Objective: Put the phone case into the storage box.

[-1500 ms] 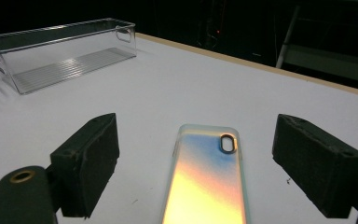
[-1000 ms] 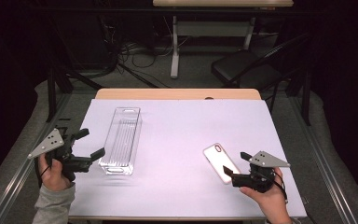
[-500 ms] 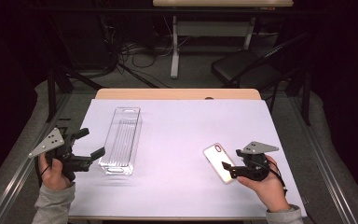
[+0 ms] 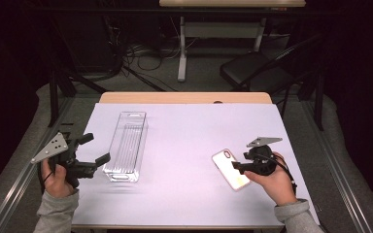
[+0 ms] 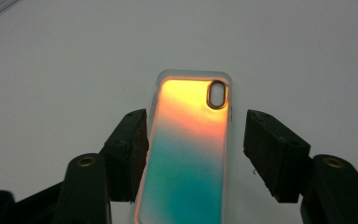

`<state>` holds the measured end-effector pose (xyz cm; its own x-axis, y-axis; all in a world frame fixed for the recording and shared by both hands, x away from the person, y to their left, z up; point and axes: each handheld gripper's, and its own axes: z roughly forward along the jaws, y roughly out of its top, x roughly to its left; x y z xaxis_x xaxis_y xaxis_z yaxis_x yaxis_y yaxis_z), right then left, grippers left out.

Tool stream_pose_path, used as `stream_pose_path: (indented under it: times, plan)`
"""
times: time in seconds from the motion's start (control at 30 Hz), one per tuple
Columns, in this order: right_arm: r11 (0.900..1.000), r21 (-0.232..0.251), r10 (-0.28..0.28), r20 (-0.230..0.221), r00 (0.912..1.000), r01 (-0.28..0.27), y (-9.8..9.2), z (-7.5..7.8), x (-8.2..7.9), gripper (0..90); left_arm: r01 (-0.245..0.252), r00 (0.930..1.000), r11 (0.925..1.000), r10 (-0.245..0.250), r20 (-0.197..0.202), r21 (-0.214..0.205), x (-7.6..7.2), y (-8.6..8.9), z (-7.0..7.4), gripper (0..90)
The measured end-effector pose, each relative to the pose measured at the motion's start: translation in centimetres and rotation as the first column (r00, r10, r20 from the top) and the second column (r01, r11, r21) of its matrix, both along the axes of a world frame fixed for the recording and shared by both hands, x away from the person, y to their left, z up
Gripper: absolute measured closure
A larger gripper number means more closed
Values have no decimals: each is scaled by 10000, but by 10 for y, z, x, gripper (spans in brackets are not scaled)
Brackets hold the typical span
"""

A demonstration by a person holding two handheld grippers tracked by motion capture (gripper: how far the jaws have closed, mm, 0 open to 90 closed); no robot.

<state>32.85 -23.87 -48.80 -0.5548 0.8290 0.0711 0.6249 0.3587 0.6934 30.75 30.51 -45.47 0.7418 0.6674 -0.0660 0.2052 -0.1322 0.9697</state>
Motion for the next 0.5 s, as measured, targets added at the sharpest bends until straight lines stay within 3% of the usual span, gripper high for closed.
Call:
stream_pose_path:
  times: [0.33, 0.5]
  plan:
    - [9997, -233, 96, -47, 9999, -97, 3, 5, 20, 409, 45, 10000, 10000, -45, -25, -21, 1, -1, -1, 6]
    - [9986, -454, -293, -664, 9974, 263, 2, 4, 29, 407, 31, 10000, 10000, -31, -60, 0, 1, -1, -1, 5]
